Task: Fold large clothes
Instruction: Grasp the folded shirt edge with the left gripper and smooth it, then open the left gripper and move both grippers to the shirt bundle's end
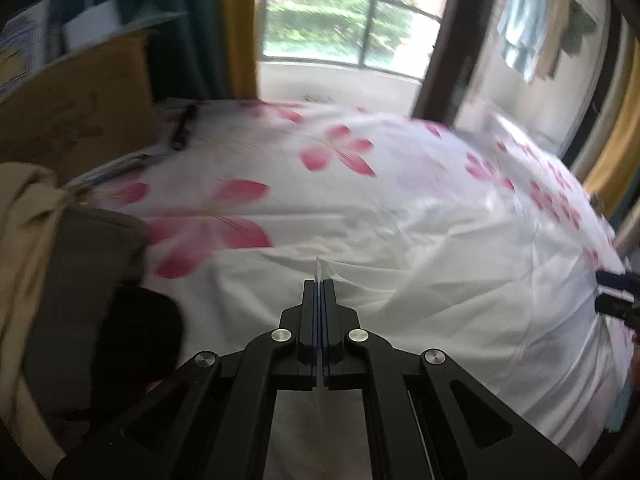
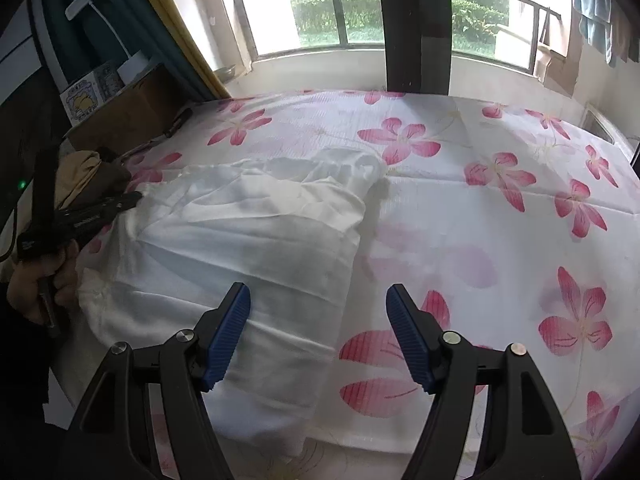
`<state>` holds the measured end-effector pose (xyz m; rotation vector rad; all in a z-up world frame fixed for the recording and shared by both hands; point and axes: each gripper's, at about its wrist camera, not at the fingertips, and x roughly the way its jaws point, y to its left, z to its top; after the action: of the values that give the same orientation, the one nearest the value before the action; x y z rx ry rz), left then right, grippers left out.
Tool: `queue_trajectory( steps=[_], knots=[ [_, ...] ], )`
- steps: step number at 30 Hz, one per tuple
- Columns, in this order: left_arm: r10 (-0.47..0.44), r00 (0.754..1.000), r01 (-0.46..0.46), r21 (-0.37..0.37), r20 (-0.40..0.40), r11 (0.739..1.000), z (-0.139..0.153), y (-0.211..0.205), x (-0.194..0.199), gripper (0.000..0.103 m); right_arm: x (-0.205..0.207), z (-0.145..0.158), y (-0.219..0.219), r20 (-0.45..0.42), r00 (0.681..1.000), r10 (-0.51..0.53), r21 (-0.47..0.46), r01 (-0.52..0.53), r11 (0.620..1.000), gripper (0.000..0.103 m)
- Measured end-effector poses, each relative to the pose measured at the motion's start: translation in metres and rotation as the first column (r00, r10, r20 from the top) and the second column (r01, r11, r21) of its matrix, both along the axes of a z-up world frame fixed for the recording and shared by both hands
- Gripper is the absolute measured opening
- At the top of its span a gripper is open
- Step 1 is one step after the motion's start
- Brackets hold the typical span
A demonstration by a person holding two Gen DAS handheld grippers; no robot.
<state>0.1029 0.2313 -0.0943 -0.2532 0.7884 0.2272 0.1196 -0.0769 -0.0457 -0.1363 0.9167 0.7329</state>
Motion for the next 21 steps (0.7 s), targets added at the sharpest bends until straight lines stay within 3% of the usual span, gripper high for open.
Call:
queue_trajectory(
  steps=[5, 7, 8, 10, 11, 21],
  knots=[
    [0.031, 0.999, -0.033, -0.053, -0.030, 0.998, -0.011, 0.011, -0.003, 0.001, 0.003, -0.006, 0.011, 0.002, 1.000, -0.003, -0.009, 0.003, 1.000, 0.072],
    [0.037, 0.999, -0.039, -0.057, -0.040, 0.998, -0.012, 0.011, -0.006, 0.006, 0.001, -0.008, 0.015, 0.012, 1.000, -0.003, -0.024, 0.003, 1.000, 0.072],
    [0.043, 0.998, -0.045, -0.048, -0.049, 0.998, -0.012, 0.009, -0.008, 0.010, 0.001, -0.008, 0.016, 0.017, 1.000, -0.003, -0.026, 0.003, 1.000, 0.072],
    [0.062, 0.997, -0.064, -0.038, -0.051, 0.997, -0.008, 0.007, -0.013, 0.040, 0.000, -0.007, 0.016, 0.023, 1.000, -0.001, -0.028, 0.002, 1.000, 0.072],
    [0.067, 0.997, -0.069, -0.040, -0.047, 0.997, -0.007, 0.007, -0.016, 0.043, -0.001, -0.007, 0.016, 0.024, 1.000, -0.002, -0.028, 0.003, 1.000, 0.072],
    [0.070, 0.997, -0.070, -0.017, -0.038, 0.997, 0.007, -0.007, -0.047, 0.052, -0.004, 0.005, 0.013, 0.053, 0.999, -0.003, -0.019, 0.004, 1.000, 0.072]
  ],
)
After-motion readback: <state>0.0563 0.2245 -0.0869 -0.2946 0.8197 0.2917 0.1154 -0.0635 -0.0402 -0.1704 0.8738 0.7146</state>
